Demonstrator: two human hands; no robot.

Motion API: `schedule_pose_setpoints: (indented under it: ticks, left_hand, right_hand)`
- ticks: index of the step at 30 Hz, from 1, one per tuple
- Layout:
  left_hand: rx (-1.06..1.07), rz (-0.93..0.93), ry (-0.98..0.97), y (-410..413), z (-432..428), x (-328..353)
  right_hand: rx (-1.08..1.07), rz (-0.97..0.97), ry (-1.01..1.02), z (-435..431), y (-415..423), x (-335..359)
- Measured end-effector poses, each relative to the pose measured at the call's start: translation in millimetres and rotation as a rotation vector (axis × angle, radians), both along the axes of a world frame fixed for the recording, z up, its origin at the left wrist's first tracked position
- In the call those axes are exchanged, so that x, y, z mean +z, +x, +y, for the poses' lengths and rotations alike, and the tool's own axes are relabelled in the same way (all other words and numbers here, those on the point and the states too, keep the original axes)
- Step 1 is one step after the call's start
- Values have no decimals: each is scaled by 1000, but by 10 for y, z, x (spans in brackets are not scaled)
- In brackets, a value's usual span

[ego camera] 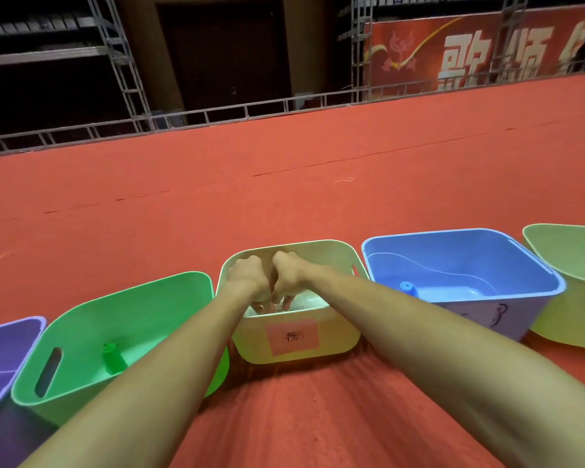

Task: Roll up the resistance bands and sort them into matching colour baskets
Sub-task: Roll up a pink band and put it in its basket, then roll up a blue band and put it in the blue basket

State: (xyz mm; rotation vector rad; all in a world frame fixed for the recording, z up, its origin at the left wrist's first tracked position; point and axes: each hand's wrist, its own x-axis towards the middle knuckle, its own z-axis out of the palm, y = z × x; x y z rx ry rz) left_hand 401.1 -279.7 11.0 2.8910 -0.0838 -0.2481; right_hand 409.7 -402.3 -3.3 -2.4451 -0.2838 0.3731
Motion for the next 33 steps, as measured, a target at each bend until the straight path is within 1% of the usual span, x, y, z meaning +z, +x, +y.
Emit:
schedule_pose_setpoints:
  ticks: [6, 10, 13, 16, 19, 22, 24, 27, 30, 32, 33]
  left_hand:
    - [-10, -11, 0, -44, 26, 80]
    - [19, 14, -38, -143, 51, 309]
    - [1, -47, -112, -295, 183, 592]
    - [-14, -130, -207, -603, 440, 916]
    - [-38, -215, -280, -1115, 786, 1179]
    - [-71, -257, -312, -1703, 1208, 1244]
    - [-66, -254, -320, -2057, 1526, 1162]
    - [-55, -239, -302, -2537, 2050, 872]
    - [-23, -211, -356, -2983, 2530, 417]
    - [5, -175, -411, -3259, 2806, 99]
    - [17, -165, -435, -3386, 2923, -41]
  right_hand:
    - [-44, 16, -22, -72, -21, 44]
    - [-100, -18, -3, -145, -133, 249]
    - [-153, -111, 65, -165, -325, 547]
    - [-173, -258, 147, -120, -643, 874]
    - [-161, -392, 238, 46, -1098, 1119]
    - [-99, -446, 358, 390, -1622, 1177]
    - [-3, -392, 385, 678, -1971, 1059]
    - [187, -203, 333, 1078, -2469, 684]
    - [263, -67, 281, 1364, -2904, 193]
    - [311, -49, 258, 1517, -3133, -99]
    - [339, -76, 224, 1597, -3229, -226]
